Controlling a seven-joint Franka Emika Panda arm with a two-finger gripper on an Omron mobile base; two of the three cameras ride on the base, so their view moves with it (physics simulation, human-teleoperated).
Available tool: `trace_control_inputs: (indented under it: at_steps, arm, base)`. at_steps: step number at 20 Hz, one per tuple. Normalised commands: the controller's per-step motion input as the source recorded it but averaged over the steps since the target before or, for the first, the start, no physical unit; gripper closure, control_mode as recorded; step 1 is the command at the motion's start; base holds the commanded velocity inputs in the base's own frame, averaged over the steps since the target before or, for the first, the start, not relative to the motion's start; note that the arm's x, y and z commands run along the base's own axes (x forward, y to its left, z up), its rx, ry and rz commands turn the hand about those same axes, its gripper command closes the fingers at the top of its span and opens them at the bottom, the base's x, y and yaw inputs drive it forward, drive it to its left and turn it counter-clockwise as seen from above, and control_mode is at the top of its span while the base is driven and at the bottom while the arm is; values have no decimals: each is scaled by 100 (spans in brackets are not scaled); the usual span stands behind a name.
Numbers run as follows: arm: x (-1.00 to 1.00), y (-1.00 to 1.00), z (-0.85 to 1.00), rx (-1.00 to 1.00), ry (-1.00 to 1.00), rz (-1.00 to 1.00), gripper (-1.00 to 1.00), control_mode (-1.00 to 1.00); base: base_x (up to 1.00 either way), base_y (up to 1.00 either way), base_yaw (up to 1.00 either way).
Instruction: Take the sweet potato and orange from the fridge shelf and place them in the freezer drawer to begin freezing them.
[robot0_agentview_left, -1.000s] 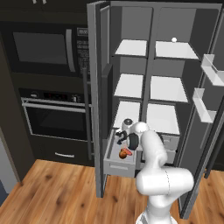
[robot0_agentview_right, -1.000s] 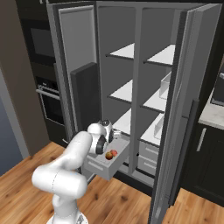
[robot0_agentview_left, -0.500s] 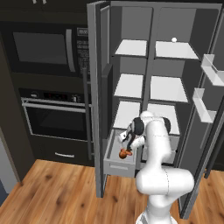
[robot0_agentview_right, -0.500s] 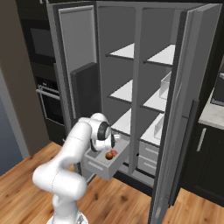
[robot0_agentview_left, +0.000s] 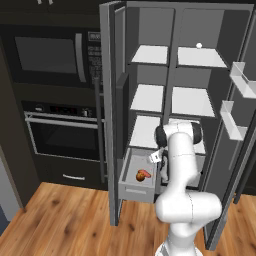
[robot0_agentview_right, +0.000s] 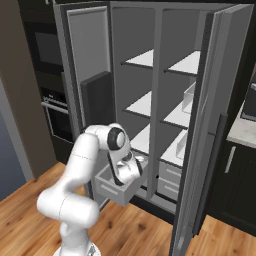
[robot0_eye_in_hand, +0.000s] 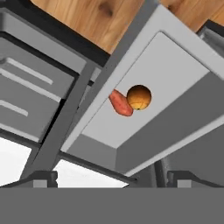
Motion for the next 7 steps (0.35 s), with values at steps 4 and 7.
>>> trace_control_inputs:
  at_steps: [4, 7]
  arm:
    - [-50, 19, 70, -1, -17, 0, -100, -100]
    - [-38, 31, 62, -6, -11, 0, -100, -100]
  base:
    - [0, 0, 0]
    - [0, 0, 0]
